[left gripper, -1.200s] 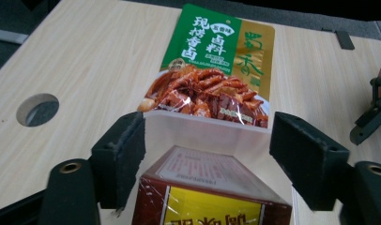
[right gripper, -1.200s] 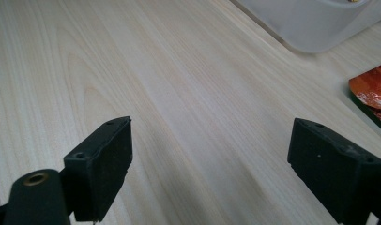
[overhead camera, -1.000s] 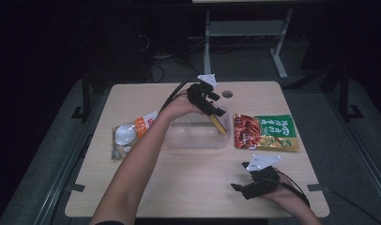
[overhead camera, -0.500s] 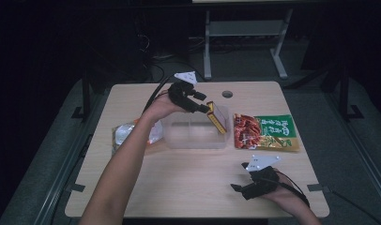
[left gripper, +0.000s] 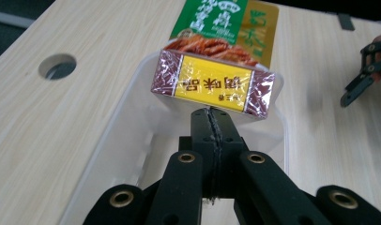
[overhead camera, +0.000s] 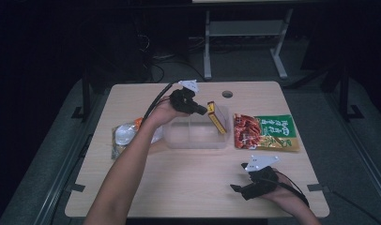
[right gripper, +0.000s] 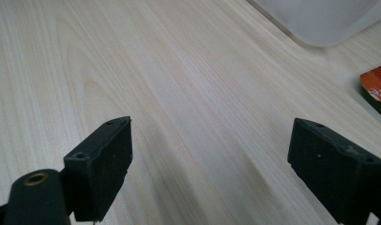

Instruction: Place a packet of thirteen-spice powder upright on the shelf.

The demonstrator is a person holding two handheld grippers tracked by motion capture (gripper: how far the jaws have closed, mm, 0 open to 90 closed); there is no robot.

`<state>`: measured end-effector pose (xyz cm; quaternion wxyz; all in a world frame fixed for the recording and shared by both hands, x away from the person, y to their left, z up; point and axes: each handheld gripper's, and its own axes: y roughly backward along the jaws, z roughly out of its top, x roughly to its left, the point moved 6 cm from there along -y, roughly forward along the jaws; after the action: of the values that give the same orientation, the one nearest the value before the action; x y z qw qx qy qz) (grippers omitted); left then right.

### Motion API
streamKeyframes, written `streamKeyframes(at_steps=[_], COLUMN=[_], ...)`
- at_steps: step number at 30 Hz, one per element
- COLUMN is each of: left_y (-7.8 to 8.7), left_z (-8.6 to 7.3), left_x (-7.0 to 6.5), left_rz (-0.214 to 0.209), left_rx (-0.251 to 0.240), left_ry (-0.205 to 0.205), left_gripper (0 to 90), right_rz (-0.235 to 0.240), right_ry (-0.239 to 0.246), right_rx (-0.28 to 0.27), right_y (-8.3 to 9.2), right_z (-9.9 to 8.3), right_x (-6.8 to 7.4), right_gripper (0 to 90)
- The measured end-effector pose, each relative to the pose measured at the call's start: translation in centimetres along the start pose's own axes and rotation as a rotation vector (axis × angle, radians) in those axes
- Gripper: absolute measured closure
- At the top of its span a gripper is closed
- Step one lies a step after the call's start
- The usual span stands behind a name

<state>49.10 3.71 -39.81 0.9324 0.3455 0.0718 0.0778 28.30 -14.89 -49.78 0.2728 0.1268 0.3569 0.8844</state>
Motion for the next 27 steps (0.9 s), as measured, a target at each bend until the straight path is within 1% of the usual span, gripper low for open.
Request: streamKeyframes(at_steps=[1, 3, 5, 6, 7, 9, 10, 12, 14, 15, 16, 17, 18, 20, 22, 24, 25, 27], left_y=[-0.2, -0.6, -0.8, -1.0, -1.0, -1.0, -0.9, -0.6, -0.2, 0.1, 0.3, 0.6, 0.9, 1.5, 2.1, 2.6, 2.8, 3.2], left_z=[0.1, 0.4, 0.5, 0.5, 0.4, 0.4, 0.4, 0.3, 0.2, 0.1, 0.0, -0.2, -0.3, -0.7, -1.2, -1.9, -2.3, -3.1], left_x=[0.0, -0.2, -0.3, -0.4, -0.4, -0.6, -0.7, -0.8, -0.9, -1.1, -1.3, -1.6, -1.9, -2.6, -3.3, -4.2, -4.6, -5.3], left_rz=[-0.003, -0.007, -0.011, -0.014, -0.017, -0.023, -0.02, -0.012, -0.002, -0.002, -0.001, -0.003, -0.005, -0.001, -0.001, -0.008, -0.008, 0.003], left_rx=[0.003, 0.0, 0.005, 0.004, 0.012, 0.017, 0.024, 0.031, 0.046, 0.051, 0.051, 0.051, 0.053, 0.053, 0.053, 0.051, 0.056, 0.072], left_ry=[-0.005, -0.001, -0.005, 0.0, -0.004, -0.004, -0.008, -0.001, 0.012, 0.021, 0.033, 0.026, 0.021, 0.028, 0.029, 0.039, 0.037, 0.032], left_gripper=[89.6, 89.6, 89.6, 89.6, 89.6, 88.9, 87.6, 84.6, 78.8, 69.8, 69.8, 64.1, 61.3, 54.9, 52.5, 49.4, 48.0, 45.9], right_rz=[0.0, 0.0, 0.001, 0.001, 0.001, 0.003, 0.003, 0.003, 0.002, 0.003, 0.003, 0.003, 0.002, 0.0, 0.001, 0.0, -0.001, -0.001], right_ry=[-0.001, 0.002, 0.003, 0.002, 0.003, 0.005, 0.006, 0.004, 0.006, 0.001, 0.001, 0.002, 0.002, 0.002, -0.002, -0.005, -0.009, -0.005], right_rx=[-0.002, -0.003, -0.004, -0.004, -0.004, -0.003, -0.003, -0.001, 0.003, 0.004, 0.004, 0.005, 0.006, 0.012, 0.016, 0.02, 0.021, 0.029], right_y=[0.0, 0.1, 0.1, 0.1, 0.1, 0.1, 0.1, 0.0, 0.0, -0.1, -0.1, -0.1, -0.1, -0.1, -0.2, -0.3, -0.3, -0.3], right_z=[0.0, 0.0, 0.0, 0.0, 0.0, 0.0, 0.0, 0.0, -0.1, -0.1, -0.1, -0.1, -0.1, -0.2, -0.2, -0.2, -0.2, -0.3], right_x=[0.0, 0.0, 0.0, 0.0, 0.0, 0.0, 0.0, 0.0, -0.1, -0.1, -0.1, -0.1, -0.1, -0.1, -0.1, -0.2, -0.2, -0.2], right_gripper=[13.9, 13.9, 13.9, 13.9, 13.9, 14.0, 14.0, 14.0, 14.0, 13.9, 13.9, 13.9, 14.0, 14.0, 14.0, 14.0, 14.0, 13.9])
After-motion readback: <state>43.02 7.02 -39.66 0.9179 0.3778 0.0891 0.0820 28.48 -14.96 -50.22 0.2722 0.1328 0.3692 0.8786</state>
